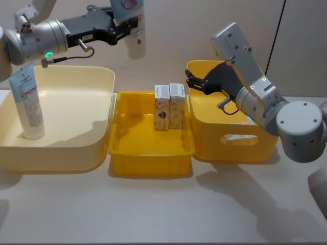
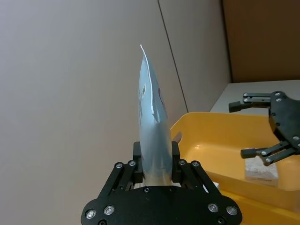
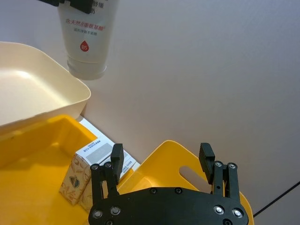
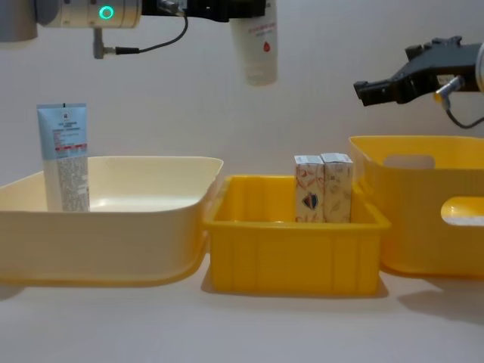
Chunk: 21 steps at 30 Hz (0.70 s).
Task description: Bimanual collaborative sorting of washing and personal care products
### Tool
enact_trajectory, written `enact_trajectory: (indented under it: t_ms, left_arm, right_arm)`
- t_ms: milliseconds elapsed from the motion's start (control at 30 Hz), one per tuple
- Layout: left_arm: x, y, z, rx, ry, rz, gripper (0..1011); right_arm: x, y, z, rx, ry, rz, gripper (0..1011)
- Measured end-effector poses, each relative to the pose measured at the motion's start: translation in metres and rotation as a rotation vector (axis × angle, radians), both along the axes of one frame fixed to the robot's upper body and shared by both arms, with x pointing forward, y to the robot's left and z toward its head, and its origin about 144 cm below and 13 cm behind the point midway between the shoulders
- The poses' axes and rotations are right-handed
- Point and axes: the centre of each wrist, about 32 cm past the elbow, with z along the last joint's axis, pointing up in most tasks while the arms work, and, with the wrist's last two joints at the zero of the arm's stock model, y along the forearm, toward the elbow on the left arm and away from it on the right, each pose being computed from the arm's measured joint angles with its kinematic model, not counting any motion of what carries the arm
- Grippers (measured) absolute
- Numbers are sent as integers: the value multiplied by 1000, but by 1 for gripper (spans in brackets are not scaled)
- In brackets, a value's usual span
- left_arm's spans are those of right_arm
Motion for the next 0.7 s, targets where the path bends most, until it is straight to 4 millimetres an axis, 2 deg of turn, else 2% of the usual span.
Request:
enact_trajectory:
  t_ms: [300, 700]
  left_arm:
    - [0, -9, 4, 9, 5, -64, 315]
    - [0, -19, 2, 14, 25, -127, 315]
  right_arm:
    - [-3, 5, 0, 7, 12, 17, 1001]
    - [-11, 11, 13, 117, 41, 138, 1001]
